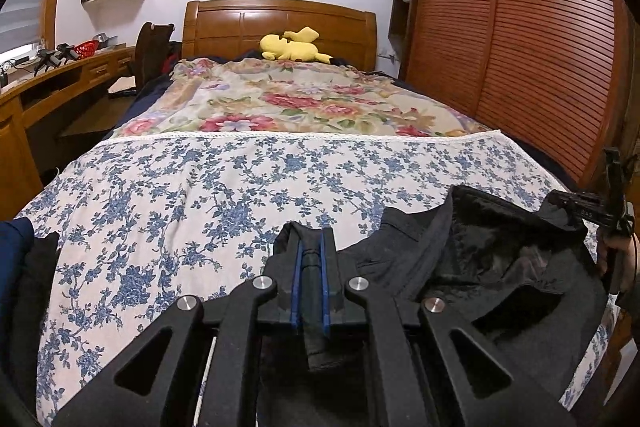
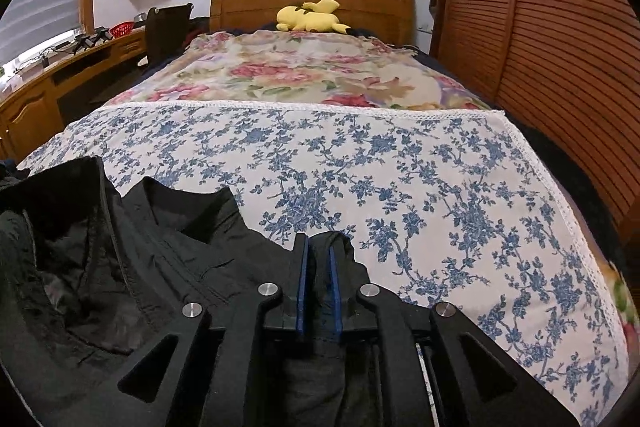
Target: Fold large clothes
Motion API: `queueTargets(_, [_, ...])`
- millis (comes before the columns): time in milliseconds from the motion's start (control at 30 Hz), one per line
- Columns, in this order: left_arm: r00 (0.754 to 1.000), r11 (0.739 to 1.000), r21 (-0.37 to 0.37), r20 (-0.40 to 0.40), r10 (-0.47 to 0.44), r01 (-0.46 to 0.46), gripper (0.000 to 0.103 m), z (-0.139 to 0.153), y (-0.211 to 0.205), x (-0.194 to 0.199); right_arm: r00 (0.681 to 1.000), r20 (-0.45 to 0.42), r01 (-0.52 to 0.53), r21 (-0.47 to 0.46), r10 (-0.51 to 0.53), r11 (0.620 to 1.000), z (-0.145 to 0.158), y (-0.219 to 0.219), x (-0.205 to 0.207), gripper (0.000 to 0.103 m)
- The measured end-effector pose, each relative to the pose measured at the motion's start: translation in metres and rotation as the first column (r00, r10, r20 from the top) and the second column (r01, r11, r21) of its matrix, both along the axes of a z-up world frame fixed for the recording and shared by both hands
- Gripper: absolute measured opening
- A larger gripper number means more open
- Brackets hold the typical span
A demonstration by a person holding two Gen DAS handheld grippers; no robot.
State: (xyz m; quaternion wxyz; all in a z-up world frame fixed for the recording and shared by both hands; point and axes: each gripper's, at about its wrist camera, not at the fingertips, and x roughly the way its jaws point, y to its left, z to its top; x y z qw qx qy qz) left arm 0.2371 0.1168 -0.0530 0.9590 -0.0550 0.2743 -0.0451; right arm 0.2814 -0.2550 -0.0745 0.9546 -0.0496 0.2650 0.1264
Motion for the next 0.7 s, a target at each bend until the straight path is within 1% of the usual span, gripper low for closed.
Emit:
queueTargets(33, [1.0, 1.0, -0.002, -0.006, -0.001, 0.001, 0.012, 0.0, 0.001, 0.0, 1.0, 0.019, 0.024, -0.014, -0.024, 1.0, 0.003, -0.001, -0.003, 0.029])
queueTargets(67, [1.0, 1.0, -0.008, -0.007, -0.007, 0.007, 0.016, 0.0, 0.001, -0.001, 0.999, 0.037, 0.037, -0.021, -0.036, 0.999, 0.006, -0.001, -0.005, 0.04])
queueTargets(100, [1.0, 1.0, -0.015, -0.006, -0.012, 0.011, 0.021, 0.001, 0.002, -0.002, 0.998, 0.049, 0.039, -0.016, -0.038, 0.999, 0.009, -0.002, -0.008, 0.046])
queueTargets(167, [1.0, 0.999, -0.03, 0.006, -0.02, 0.02, 0.048, 0.002, 0.004, -0.008, 0.999, 0.048, 0.016, -0.009, -0.016, 1.0, 0.015, 0.001, -0.012, 0.047])
queueTargets(200, [1.0, 0.999, -0.034, 0.015, -0.023, 0.023, 0.053, 0.003, 0.006, -0.011, 0.999, 0.052, 0.007, -0.015, -0.006, 1.0, 0.018, 0.005, -0.015, 0.047])
queueTargets(233, [1.0, 0.999, -0.036, 0.017, -0.022, 0.023, 0.064, 0.004, 0.008, -0.014, 0.998, 0.063, -0.006, -0.018, 0.007, 1.0, 0.021, 0.01, -0.019, 0.047])
queueTargets(267, [1.0, 0.999, -0.039, 0.019, -0.02, 0.021, 0.077, 0.005, 0.01, -0.016, 0.997, 0.069, -0.024, -0.018, 0.025, 1.0, 0.022, 0.015, -0.023, 0.047])
queueTargets(300, [1.0, 0.999, -0.045, 0.025, -0.018, 0.019, 0.081, 0.005, 0.012, -0.019, 0.996, 0.072, -0.048, -0.017, 0.05, 0.999, 0.024, 0.022, -0.026, 0.047])
queueTargets(433, [1.0, 0.999, -0.052, 0.013, -0.009, 0.01, 0.082, 0.004, 0.021, -0.026, 0.987, 0.056, -0.152, -0.022, 0.153, 0.988, 0.026, 0.057, -0.035, 0.048])
queueTargets(567, [1.0, 0.999, -0.035, 0.001, 0.01, -0.01, 0.082, 0.0, 0.029, -0.035, 0.971, 0.029, -0.235, -0.041, 0.237, 0.971, 0.019, 0.095, -0.037, 0.048])
queueTargets(633, [1.0, 1.0, -0.026, -0.004, 0.016, -0.016, 0.082, -0.003, 0.032, -0.038, 0.959, 0.005, -0.282, -0.052, 0.283, 0.958, 0.015, 0.116, -0.036, 0.048])
queueTargets(700, [1.0, 1.0, -0.016, -0.008, 0.023, -0.023, 0.082, -0.005, 0.035, -0.042, 0.946, -0.035, -0.324, -0.06, 0.322, 0.944, 0.009, 0.135, -0.03, 0.048])
